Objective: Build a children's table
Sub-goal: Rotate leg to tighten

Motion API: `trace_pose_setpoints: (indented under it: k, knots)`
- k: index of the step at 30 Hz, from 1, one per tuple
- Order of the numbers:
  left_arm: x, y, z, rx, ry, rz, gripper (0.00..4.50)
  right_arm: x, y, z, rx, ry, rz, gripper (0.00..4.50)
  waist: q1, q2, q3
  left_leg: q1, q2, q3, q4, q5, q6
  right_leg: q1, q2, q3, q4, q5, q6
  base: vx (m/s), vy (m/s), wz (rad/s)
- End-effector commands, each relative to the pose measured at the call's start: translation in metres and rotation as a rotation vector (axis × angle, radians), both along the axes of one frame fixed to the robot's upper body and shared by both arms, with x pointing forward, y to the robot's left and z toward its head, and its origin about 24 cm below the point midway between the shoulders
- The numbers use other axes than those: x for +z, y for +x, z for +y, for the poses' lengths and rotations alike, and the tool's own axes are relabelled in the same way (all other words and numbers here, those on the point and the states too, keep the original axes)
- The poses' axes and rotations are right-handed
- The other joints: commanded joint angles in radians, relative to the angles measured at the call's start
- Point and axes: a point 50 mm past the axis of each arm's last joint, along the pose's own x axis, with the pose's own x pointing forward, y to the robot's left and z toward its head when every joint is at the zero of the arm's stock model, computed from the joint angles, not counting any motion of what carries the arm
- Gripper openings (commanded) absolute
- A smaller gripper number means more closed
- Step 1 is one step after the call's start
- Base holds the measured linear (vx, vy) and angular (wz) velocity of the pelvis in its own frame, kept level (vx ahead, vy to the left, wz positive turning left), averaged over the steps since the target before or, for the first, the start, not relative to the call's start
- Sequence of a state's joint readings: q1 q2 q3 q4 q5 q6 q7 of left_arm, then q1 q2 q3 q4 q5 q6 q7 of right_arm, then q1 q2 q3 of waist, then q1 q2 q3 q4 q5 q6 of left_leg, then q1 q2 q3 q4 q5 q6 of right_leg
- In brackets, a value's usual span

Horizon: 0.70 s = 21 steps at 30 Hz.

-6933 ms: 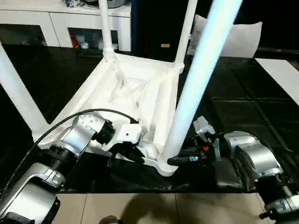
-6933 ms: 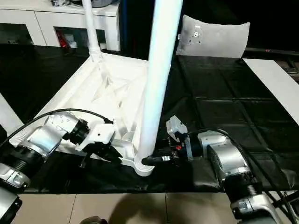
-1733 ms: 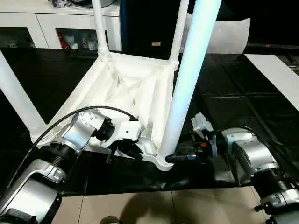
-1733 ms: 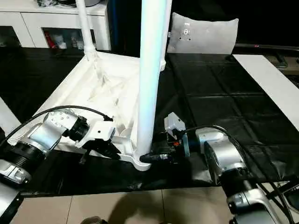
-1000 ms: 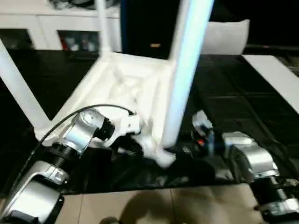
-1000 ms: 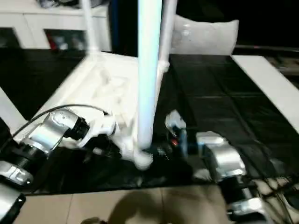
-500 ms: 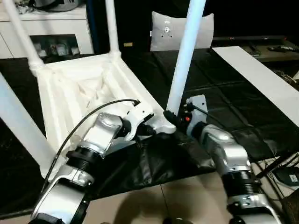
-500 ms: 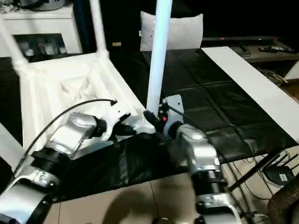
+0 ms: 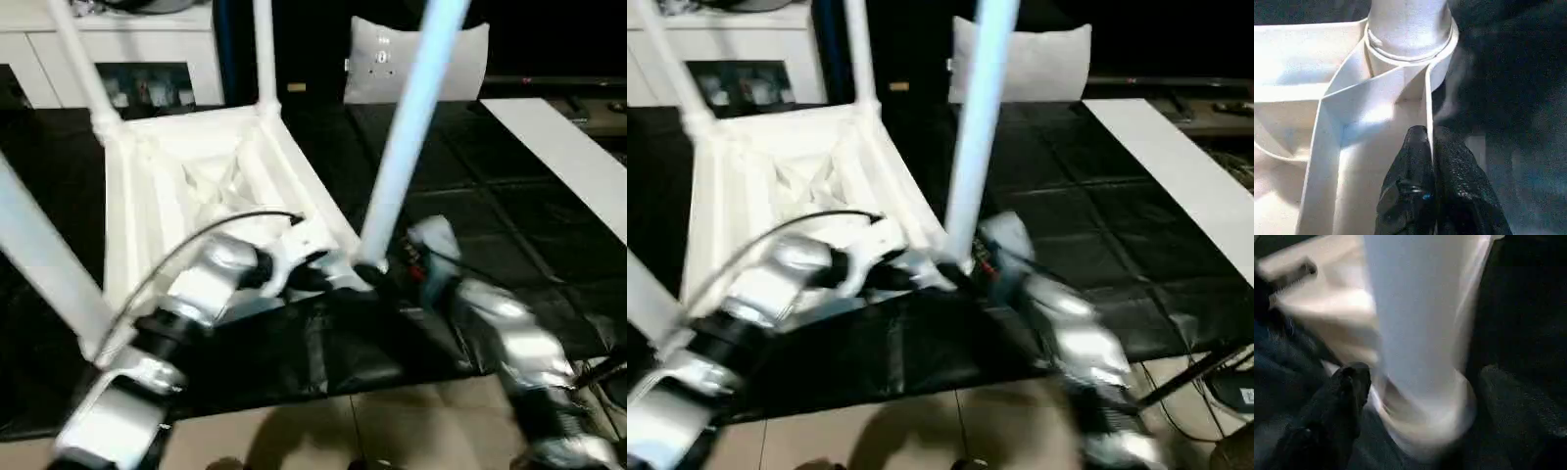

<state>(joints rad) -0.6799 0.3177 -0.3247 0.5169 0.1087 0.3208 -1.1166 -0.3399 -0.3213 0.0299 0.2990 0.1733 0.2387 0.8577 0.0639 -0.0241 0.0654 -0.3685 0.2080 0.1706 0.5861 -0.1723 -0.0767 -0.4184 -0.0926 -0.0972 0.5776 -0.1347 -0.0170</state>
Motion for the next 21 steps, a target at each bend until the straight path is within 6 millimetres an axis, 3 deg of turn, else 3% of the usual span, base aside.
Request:
trace_pose_setpoints:
  k: [1,5,7,8,11,21]
  knots:
    - [0.012,-0.001,-0.009,-0.138,-0.022,-0.025,0.0,0.008,-0.003,-0.005,0.104,-0.004,-0.03,4.25,0.003,0.005,-0.076,0.011,0.016,0.002,-0.067,-0.263,0.046,0.064,-0.046,0.042,-0.071,-0.344,-0.163,0.0,0.0,0.0]
    - [0.012,-0.004,-0.002,-0.238,0.009,-0.018,0.0,0.013,-0.008,-0.017,0.205,-0.044,-0.039,4.25,0.006,0.003,-0.075,0.017,0.019,0.0,-0.067,-0.295,0.04,0.06,-0.05,0.041,-0.074,-0.388,-0.169,0.0,0.0,0.0]
    - [0.012,-0.004,0.003,-0.283,0.042,-0.016,0.0,0.016,-0.011,-0.022,0.265,-0.054,-0.04,4.25,0.013,0.002,-0.076,0.017,0.02,0.0,-0.068,-0.299,0.042,0.06,-0.051,0.041,-0.074,-0.392,-0.167,0.0,0.0,0.0]
    - [0.012,-0.004,0.006,-0.305,0.062,-0.016,0.0,0.018,-0.012,-0.023,0.297,-0.045,-0.035,4.25,0.025,0.004,-0.075,0.022,0.021,0.002,-0.067,-0.301,0.043,0.057,-0.051,0.043,-0.076,-0.394,-0.166,0.0,0.0,0.0]
    - [0.011,-0.004,0.011,-0.342,0.089,-0.013,0.0,0.021,-0.013,-0.024,0.357,-0.028,-0.027,4.25,0.03,0.004,-0.075,0.019,0.022,0.001,-0.068,-0.303,0.04,0.06,-0.052,0.041,-0.072,-0.39,-0.171,0.0,0.0,0.0]
    - [0.01,-0.008,0.018,-0.503,0.148,0.015,0.0,0.019,-0.006,0.005,0.545,0.024,0.023,3.51,0.048,0.007,-0.081,0.019,0.028,0.002,-0.068,-0.268,0.023,0.061,-0.055,0.043,-0.056,-0.318,-0.211,0.0,0.0,0.0]
